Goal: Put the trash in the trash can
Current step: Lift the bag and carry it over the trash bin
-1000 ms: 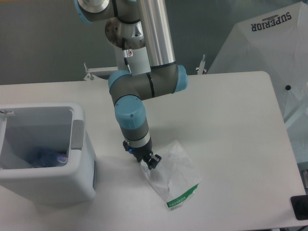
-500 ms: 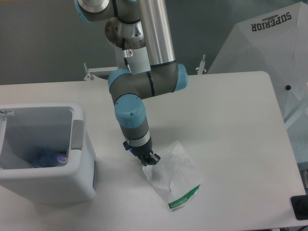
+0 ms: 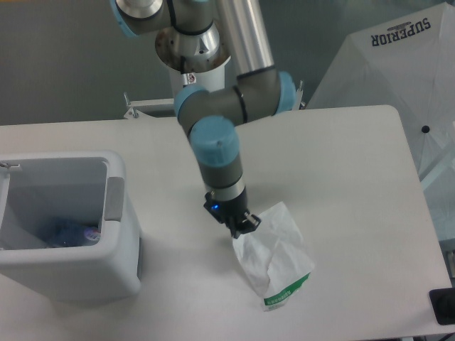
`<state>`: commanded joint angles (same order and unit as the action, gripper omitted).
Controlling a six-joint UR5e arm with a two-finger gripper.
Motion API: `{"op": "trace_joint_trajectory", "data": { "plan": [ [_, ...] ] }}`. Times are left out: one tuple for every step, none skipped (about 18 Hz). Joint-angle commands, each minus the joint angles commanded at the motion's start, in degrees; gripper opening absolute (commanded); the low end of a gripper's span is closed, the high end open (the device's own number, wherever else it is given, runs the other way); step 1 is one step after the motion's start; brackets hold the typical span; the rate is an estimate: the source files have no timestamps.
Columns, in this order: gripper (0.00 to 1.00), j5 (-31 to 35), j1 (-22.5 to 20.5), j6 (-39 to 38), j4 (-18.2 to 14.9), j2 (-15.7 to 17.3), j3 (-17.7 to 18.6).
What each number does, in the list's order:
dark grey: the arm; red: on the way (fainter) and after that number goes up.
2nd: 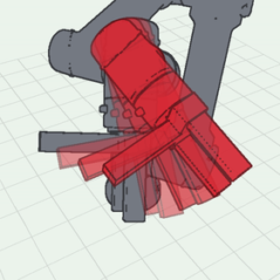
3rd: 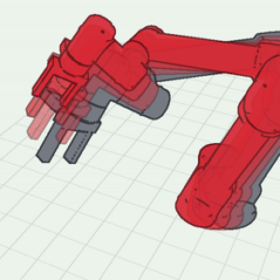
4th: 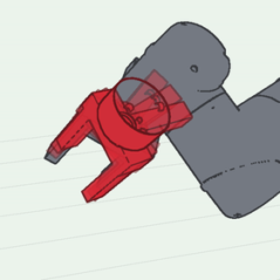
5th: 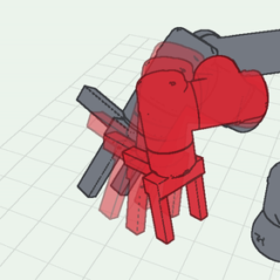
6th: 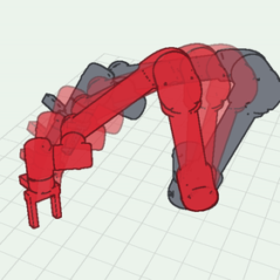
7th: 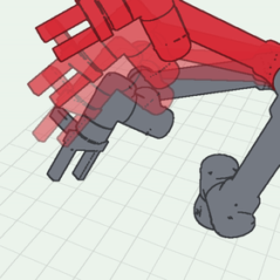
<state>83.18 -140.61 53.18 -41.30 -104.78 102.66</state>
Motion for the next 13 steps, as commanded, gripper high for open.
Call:
{"op": "trace_joint_trajectory", "data": {
  "plan": [
    [0.0, -3.3, -1.3, -0.1, -0.7, 1.7, -0.6],
    [0.0, -6.2, -2.5, -0.4, -1.7, 2.8, -1.8],
    [0.0, -9.1, -3.1, -1.7, -2.7, 3.6, -3.1],
    [0.0, -11.5, -3.6, -3.8, -3.3, 4.2, -4.5],
    [0.0, -13.2, -3.9, -6.3, -3.3, 4.5, -5.9],
    [0.0, -14.6, -3.9, -8.9, -3.3, 5.1, -7.3],
    [0.0, -16.1, -3.9, -10.9, -3.3, 5.6, -8.3],
    [0.0, -17.9, -3.9, -12.6, -3.4, 6.4, -9.1],
    [0.0, -20.0, -3.9, -14.1, -3.4, 7.4, -9.4],
    [0.0, -21.9, -3.9, -16.1, -3.4, 8.5, -9.6],
    [0.0, -24.1, -4.0, -17.9, -3.3, 9.9, -9.8],
    [0.0, -26.9, -4.3, -19.3, -3.3, 11.1, -10.4],
    [0.0, -30.2, -4.8, -20.5, -3.4, 12.2, -10.7]
  ]
}}
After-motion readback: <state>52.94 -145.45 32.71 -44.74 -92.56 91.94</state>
